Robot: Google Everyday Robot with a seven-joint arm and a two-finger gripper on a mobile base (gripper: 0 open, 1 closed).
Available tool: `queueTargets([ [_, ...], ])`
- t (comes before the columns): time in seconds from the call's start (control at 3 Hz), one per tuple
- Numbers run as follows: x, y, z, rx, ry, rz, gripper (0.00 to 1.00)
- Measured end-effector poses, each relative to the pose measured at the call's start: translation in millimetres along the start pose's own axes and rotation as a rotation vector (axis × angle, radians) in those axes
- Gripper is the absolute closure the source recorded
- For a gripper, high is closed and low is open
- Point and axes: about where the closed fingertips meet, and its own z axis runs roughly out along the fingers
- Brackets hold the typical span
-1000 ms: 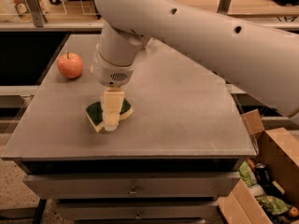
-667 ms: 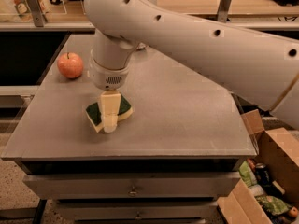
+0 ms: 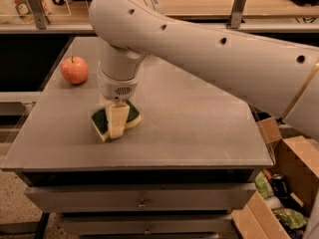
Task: Pick sponge
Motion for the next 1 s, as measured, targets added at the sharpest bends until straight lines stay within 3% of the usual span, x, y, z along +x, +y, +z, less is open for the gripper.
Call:
queueTargets([
  [0.67, -1, -1, -5, 0.001, -0.001, 0.001, 0.87],
  [1.0, -2, 5, -34, 0.031, -0.066, -0.005, 1.0],
])
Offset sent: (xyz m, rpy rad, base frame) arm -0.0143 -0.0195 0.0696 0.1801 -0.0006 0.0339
